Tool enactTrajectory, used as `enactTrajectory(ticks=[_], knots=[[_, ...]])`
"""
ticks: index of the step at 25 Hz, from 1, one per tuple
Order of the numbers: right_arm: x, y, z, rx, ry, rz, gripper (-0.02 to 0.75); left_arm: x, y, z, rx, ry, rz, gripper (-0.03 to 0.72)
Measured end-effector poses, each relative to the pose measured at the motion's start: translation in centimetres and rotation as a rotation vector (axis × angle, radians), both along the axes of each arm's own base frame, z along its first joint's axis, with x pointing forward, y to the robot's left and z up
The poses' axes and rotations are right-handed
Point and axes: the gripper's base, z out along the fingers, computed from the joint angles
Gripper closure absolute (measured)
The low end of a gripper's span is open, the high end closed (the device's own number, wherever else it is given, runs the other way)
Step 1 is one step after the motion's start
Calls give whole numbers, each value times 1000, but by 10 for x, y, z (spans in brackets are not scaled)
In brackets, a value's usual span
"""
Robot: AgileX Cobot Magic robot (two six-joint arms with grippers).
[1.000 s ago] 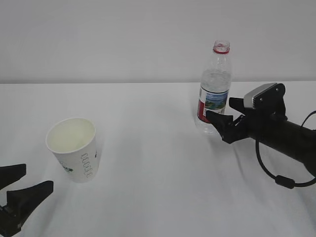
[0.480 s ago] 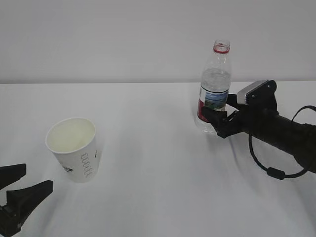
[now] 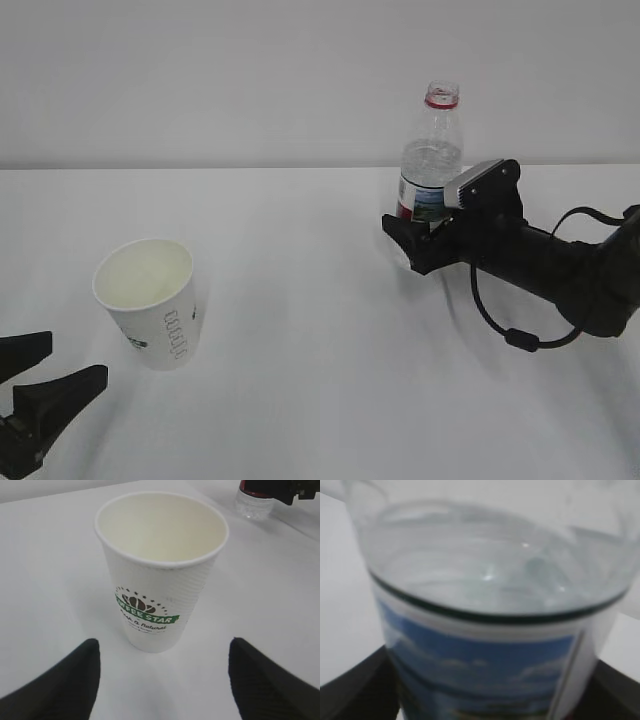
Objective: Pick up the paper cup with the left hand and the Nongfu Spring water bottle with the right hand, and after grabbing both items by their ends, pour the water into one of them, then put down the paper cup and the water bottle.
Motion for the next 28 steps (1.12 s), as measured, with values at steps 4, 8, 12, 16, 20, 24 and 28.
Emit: enactTrajectory(ticks=[4, 8, 12, 16, 20, 24, 28], knots=[[0, 0, -1, 6, 8, -7, 152, 0, 0, 0, 0, 0, 0, 109], [1, 0, -1, 9, 10, -9, 222, 0, 0, 0, 0, 0, 0, 109], [0, 1, 0, 10, 8, 1, 248, 0, 0, 0, 0, 0, 0, 109], [0, 2, 0, 20, 16, 8, 252, 0, 0, 0, 0, 0, 1, 109], [-4, 1, 2, 21, 21, 11, 253, 0, 0, 0, 0, 0, 1, 109], [-9, 0, 13, -11, 39, 11, 253, 0, 0, 0, 0, 0, 1, 109], [-9, -1, 33, -44, 25, 1, 253, 0, 0, 0, 0, 0, 1, 109]])
